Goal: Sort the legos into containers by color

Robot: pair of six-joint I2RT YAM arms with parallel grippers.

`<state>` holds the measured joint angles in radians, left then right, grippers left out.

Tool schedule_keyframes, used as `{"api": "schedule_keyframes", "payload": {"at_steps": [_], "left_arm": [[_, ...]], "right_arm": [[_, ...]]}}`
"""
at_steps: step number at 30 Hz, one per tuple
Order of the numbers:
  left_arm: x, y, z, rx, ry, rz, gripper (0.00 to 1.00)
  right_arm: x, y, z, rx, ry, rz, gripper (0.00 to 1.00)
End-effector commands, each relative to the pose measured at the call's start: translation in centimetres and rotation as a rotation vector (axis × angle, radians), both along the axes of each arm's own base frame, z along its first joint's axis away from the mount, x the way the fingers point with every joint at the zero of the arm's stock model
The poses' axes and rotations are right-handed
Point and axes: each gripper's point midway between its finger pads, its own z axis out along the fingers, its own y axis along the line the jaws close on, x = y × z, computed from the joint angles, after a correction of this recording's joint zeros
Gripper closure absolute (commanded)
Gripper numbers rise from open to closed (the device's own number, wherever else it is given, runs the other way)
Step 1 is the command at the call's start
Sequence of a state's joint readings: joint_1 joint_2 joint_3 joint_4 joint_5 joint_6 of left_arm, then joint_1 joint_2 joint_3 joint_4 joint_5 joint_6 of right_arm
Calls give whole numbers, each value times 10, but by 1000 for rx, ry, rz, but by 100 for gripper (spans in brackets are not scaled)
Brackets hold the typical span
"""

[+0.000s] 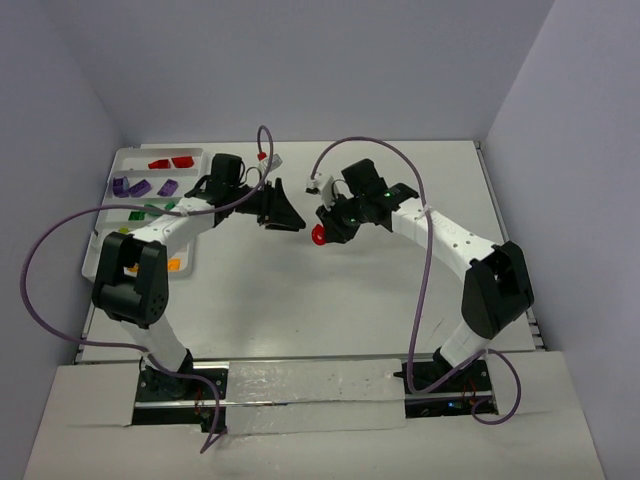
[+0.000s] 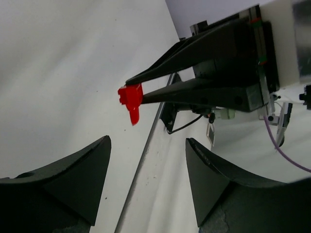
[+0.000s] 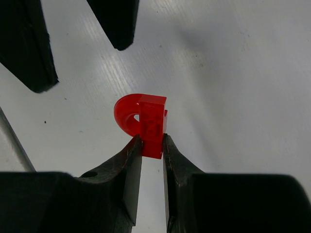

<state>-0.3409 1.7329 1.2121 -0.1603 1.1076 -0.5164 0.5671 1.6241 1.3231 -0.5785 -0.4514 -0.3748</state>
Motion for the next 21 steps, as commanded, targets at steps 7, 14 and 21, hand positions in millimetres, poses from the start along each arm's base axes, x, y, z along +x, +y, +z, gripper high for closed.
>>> {"api": "schedule_keyframes", "payload": {"at_steps": [7, 14, 21], "left_arm": [[5, -19, 4, -17, 9, 0, 33], [8, -21, -14, 31, 56, 12, 39], [3, -25, -14, 17, 78, -2, 46]], "right_arm": [[-2, 19, 46, 56, -103, 19, 85], [-4, 23, 51, 63, -109, 24, 85], [-4, 25, 53, 58, -113, 27, 85]]}}
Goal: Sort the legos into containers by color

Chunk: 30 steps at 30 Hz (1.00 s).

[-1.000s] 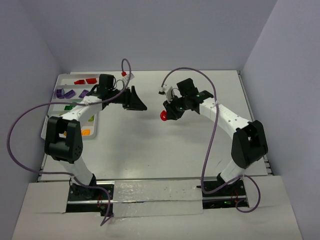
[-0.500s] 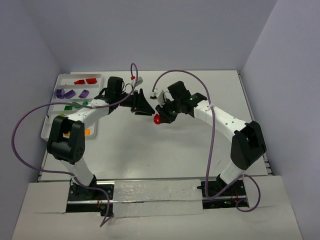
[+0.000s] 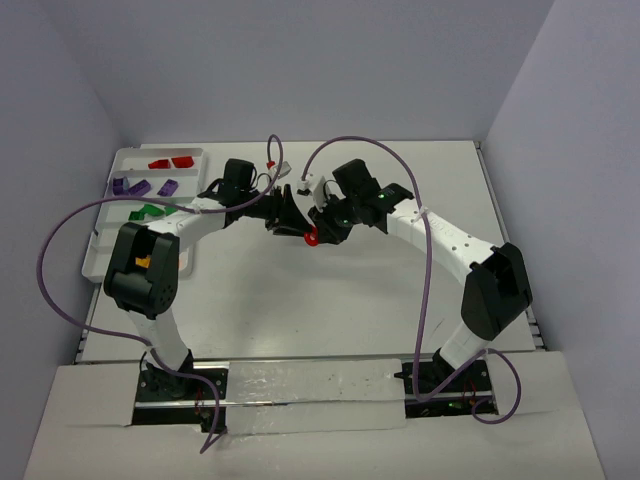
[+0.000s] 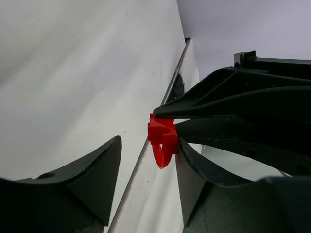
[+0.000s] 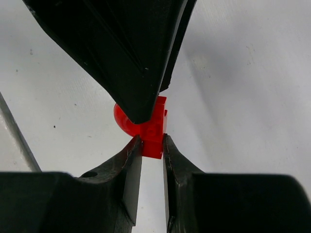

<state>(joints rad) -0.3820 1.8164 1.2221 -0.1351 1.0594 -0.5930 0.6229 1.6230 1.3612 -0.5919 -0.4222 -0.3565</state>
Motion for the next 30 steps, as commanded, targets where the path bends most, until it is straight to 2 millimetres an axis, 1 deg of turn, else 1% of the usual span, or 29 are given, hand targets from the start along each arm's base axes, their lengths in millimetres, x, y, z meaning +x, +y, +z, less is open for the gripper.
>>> {"api": "schedule_keyframes", "payload": {"at_steps": [1, 4, 6, 12, 14, 15, 16, 17, 18, 19, 20, 22, 23, 24, 25, 26, 27, 29, 30], "left_arm": [[-2, -9, 15, -34, -28, -22, 47], [-4, -10, 16, -41, -20, -24, 52], [-6, -10, 14, -43, -7, -23, 57], [-7, -10, 11, -56, 22, -15, 82], [-8, -10, 9, -53, 22, -17, 88], [-8, -8, 8, -47, 20, -19, 93], [-8, -7, 9, -42, 14, -19, 97], [-5, -5, 8, -39, 12, -10, 97], [-2, 2, 7, -28, -7, 3, 99], [2, 8, 5, -19, -6, 23, 100], [9, 20, 5, -8, -13, 54, 100], [24, 41, 1, 20, -41, 107, 100], [36, 60, -2, 50, -54, 151, 100], [45, 74, -4, 73, -43, 191, 100], [53, 87, -5, 94, -44, 222, 100], [68, 110, -9, 125, -76, 266, 100], [83, 132, -9, 171, -120, 311, 100], [126, 193, 9, 252, -224, 464, 100], [142, 218, 13, 308, -268, 524, 100]], "right_arm": [[3, 9, 41, 58, -92, 6, 85], [3, 10, 40, 48, -97, 9, 85], [3, 11, 38, 37, -102, 11, 85], [4, 14, 36, 21, -111, 4, 85], [6, 14, 36, 15, -114, -7, 82], [8, 13, 37, 15, -117, -17, 77], [10, 11, 38, 13, -121, -31, 66], [10, 11, 38, 11, -121, -36, 66], [10, 9, 41, 31, -120, -45, 56], [11, 7, 45, 47, -117, -54, 49], [14, 3, 50, 68, -124, -71, 38], [16, -3, 56, 107, -112, -88, 23], [18, -7, 62, 131, -108, -98, 13], [21, -13, 65, 141, -110, -113, 7], [23, -17, 68, 151, -111, -120, 5], [21, -19, 74, 170, -112, -114, 4], [23, -23, 77, 185, -114, -121, 3], [25, -32, 83, 200, -125, -146, 2], [27, -35, 83, 202, -125, -157, 2]]}}
